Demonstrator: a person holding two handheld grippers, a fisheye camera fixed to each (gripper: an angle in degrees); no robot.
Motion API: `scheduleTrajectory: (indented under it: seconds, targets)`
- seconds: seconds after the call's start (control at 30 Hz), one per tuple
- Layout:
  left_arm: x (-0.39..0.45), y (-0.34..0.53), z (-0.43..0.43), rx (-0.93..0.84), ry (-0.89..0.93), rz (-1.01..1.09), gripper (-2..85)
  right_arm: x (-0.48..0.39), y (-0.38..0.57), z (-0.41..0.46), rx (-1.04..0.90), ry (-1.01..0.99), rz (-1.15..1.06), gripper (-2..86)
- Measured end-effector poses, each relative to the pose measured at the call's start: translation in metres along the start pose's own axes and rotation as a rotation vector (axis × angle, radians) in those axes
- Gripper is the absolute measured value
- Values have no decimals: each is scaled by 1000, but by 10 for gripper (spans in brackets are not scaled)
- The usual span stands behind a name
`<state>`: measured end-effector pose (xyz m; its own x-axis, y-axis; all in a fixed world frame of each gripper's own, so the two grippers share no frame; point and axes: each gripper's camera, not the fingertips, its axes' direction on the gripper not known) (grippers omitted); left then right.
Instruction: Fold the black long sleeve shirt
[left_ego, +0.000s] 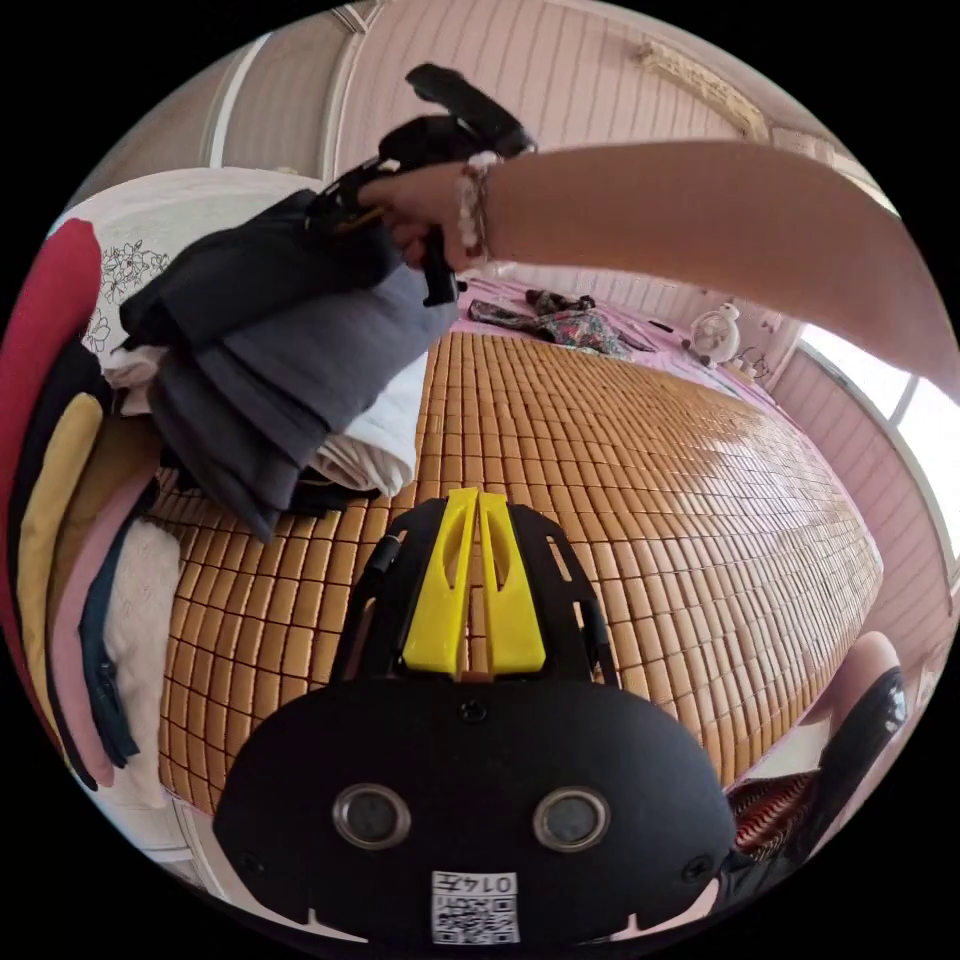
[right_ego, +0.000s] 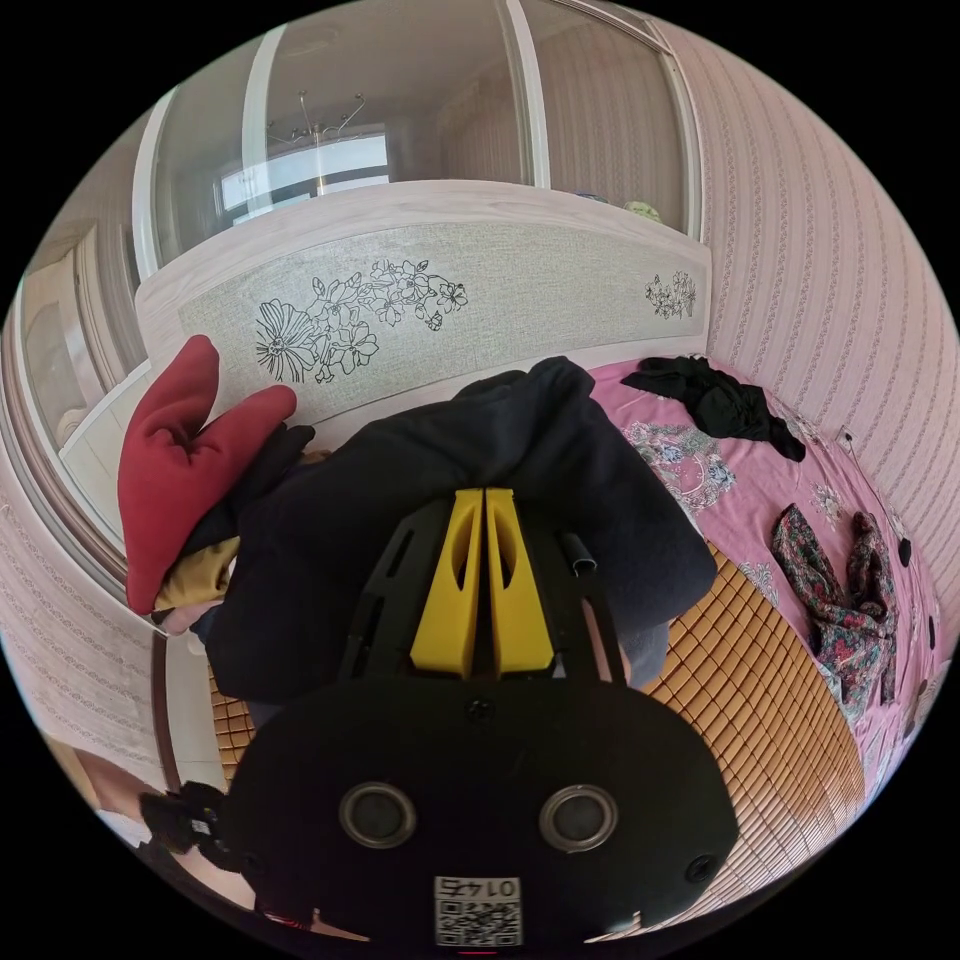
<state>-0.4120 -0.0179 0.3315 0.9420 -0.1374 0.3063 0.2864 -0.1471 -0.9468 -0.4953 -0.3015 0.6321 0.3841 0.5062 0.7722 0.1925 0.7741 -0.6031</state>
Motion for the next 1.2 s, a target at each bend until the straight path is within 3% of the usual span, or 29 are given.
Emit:
scheduleTrajectory:
  seconds: [0.17,0.23,0.37,0.47,0.63,0.83,1.0,1.2]
  targets:
    - [-64,-41,57,2,-123,-317,27,4,-12,6,-28,-42,-16,1]
    - [-95,-52,49,52,-63,-450,35,8,-24,9,-43,-63,-32,1]
    - [-117,-81,8,193,-140,-397,17,13,-69,9,-55,-103,-26,1]
    - [-145,-88,-14,268,-131,-476,4,6,-86,-8,-35,-157,-43,1]
    - [-181,-83,1,224,-181,-558,-5,-9,-65,35,-196,-201,-91,1]
    - [-172,-66,-13,205,-115,-496,-6,-41,-63,25,-161,-70,-154,-1]
    - [-124,-16,-55,190,-45,-365,-6,-41,-43,-41,-9,-83,-119,9]
    - [-75,46,-107,125,-148,-199,-6,-51,43,-109,-116,-168,-181,64]
